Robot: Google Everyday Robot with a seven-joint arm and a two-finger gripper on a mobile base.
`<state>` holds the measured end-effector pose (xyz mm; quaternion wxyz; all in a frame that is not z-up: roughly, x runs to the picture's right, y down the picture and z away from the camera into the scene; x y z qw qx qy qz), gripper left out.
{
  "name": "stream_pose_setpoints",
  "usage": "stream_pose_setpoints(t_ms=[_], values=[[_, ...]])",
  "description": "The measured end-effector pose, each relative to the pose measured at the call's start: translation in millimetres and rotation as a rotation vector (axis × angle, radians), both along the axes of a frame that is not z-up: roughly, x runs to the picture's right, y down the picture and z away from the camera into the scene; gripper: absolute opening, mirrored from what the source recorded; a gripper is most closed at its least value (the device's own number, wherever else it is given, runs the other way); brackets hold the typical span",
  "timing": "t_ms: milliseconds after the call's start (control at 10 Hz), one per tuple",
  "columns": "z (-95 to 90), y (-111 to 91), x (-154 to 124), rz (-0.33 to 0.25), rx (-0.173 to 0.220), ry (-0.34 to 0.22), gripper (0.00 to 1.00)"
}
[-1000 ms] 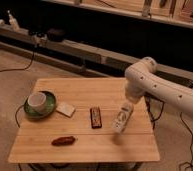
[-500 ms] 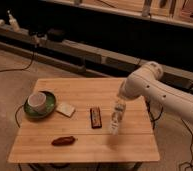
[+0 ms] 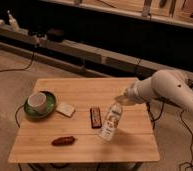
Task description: Stand the bottle upright
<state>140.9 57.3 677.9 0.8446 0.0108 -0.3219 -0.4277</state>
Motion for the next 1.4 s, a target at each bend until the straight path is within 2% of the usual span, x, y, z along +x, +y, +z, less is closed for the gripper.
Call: stream_pose_setpoints(t_ms=[100, 300, 600, 700, 800, 900, 1000, 1200, 1300, 1400], values=[[-3.7, 1.6, 2.1, 0.015, -0.006, -0.029, 0.19], [-5.7, 1.7, 1.8, 0.021, -0.008, -0.044, 0.02], [-4.6, 0.5, 1.8, 0.021, -0.001, -0.041, 0.0], [-3.1, -3.0, 5.0, 0.023, 0.02, -0.028, 0.0], [-0.8, -10.2, 11.1, 0.019, 0.072, -0.005, 0.0], [0.2, -19.0, 17.3, 0.005, 0.144, 0.023, 0.0], [-2.4, -26.8, 20.4, -0.031, 0.238, 0.048, 0.0], [-11.4, -32.3, 24.6, -0.097, 0.374, 0.093, 0.0], [-13.4, -32.8, 25.8, -0.111, 0.401, 0.103, 0.0], [-14.2, -33.0, 25.6, -0.116, 0.41, 0.105, 0.0]])
